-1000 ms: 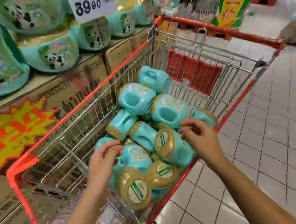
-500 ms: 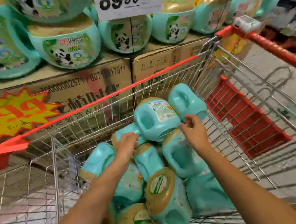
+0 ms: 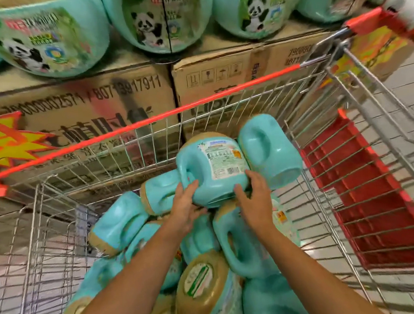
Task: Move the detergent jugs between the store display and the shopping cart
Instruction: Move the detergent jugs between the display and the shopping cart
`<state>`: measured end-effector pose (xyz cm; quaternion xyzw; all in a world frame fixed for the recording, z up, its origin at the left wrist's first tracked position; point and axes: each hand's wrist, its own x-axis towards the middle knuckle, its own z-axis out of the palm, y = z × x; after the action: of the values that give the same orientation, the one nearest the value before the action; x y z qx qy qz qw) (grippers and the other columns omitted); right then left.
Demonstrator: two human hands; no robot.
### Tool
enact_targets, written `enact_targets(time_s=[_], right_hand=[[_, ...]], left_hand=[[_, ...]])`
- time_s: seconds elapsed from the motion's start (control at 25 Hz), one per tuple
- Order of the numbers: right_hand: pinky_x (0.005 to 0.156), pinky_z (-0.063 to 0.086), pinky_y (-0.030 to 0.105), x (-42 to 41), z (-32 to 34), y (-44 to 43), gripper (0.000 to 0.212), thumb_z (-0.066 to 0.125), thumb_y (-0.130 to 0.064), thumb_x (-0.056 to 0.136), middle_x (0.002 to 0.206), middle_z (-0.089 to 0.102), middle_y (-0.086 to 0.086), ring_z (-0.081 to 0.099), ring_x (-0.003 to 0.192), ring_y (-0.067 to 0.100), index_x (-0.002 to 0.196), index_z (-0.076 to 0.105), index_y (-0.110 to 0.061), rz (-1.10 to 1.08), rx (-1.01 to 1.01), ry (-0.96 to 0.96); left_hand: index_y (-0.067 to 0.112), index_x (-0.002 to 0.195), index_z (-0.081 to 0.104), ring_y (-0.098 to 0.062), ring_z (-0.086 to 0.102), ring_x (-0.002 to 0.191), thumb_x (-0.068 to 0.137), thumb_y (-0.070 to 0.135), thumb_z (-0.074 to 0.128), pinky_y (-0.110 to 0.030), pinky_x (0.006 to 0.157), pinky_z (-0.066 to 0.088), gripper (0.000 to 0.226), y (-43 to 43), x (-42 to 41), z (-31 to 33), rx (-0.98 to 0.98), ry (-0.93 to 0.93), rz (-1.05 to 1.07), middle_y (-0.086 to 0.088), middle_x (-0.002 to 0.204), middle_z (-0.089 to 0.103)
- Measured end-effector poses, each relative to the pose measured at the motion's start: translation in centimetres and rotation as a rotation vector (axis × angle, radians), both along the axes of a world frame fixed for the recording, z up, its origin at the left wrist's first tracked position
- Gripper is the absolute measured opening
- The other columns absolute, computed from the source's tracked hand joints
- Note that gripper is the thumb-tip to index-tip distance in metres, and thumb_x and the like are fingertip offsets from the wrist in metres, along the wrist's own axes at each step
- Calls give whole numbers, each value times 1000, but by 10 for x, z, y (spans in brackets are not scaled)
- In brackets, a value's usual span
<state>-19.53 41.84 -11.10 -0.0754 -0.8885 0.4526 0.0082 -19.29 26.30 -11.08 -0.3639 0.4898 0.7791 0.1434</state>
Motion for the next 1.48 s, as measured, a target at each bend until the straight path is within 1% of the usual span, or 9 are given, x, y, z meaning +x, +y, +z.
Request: enact_targets(time_s=[0.48, 0.64, 0.8, 0.92, 1.0, 1.08, 1.2, 1.32, 1.48], right_hand=[[74, 49, 13, 20, 75, -13, 36, 73, -13, 84, 105, 63, -4, 57, 86, -10, 117, 59, -18, 155, -518, -61], [87, 49, 19, 55, 120, -41, 47, 75, -22, 81, 117, 60, -4, 57, 108, 3, 123, 54, -21, 151, -513, -21], [105, 35, 19, 100, 155, -84, 83, 72, -48, 65, 137, 47, -6, 43, 125, -2, 138, 40, -27, 224, -426, 10], [119, 10, 29, 118, 158, -114, 130, 85, -54, 58, 160, 4, -2, 4, 148, 10, 153, 2, -23, 304, -302, -187], [121, 6, 34, 125, 155, -124, 143, 88, -47, 57, 161, -6, -1, -4, 148, 14, 151, -15, -20, 255, -324, -261], [120, 19, 42, 130, 151, -125, 144, 93, -41, 51, 158, 13, 5, 15, 147, 22, 151, -8, -22, 186, -375, -253], [99, 47, 50, 126, 150, -114, 105, 82, -22, 50, 131, 54, 11, 57, 117, 29, 139, 27, -22, 110, -569, -140], [81, 57, 46, 117, 155, -92, 68, 67, -10, 59, 111, 67, 9, 66, 99, 29, 125, 51, -18, 186, -797, -152], [64, 57, 33, 124, 160, -68, 61, 71, -7, 58, 92, 71, 9, 70, 81, 22, 118, 58, -7, 391, -1139, -357]], left_hand=[[26, 108, 62, -8, 68, 64, 90, 0, 48, -25, 46, 54, 34, -60, 72, 64, -56, 287, 131, 4, 85, 72], [19, 104, 60, -15, 66, 65, 89, -2, 46, -28, 46, 53, 29, -76, 115, 94, -1, 348, 219, -4, 85, 69], [16, 88, 61, -23, 58, 68, 85, -7, 58, -36, 62, 50, 23, -71, 143, 118, -357, 318, 236, -5, 75, 64], [22, 86, 63, -21, 60, 69, 80, -1, 69, -33, 66, 45, 25, -55, 162, 135, -761, 321, 129, -4, 74, 66], [28, 105, 66, -23, 66, 83, 78, 15, 72, -32, 71, 43, 30, -42, 180, 143, -1007, 204, 27, 0, 91, 71], [24, 128, 61, -26, 60, 117, 78, 29, 75, -35, 91, 45, 52, -31, 196, 143, -1087, 150, -42, -3, 130, 63], [33, 119, 67, -7, 49, 131, 68, 48, 65, -26, 104, 41, 53, -30, 213, 145, -1018, 396, -24, 8, 143, 50], [43, 109, 65, 5, 58, 114, 67, 51, 62, -24, 98, 46, 42, -58, 220, 143, -754, 500, 72, 25, 119, 66], [33, 126, 56, -3, 61, 109, 83, 35, 68, -16, 78, 49, 44, -110, 203, 135, -319, 414, 170, 4, 131, 60]])
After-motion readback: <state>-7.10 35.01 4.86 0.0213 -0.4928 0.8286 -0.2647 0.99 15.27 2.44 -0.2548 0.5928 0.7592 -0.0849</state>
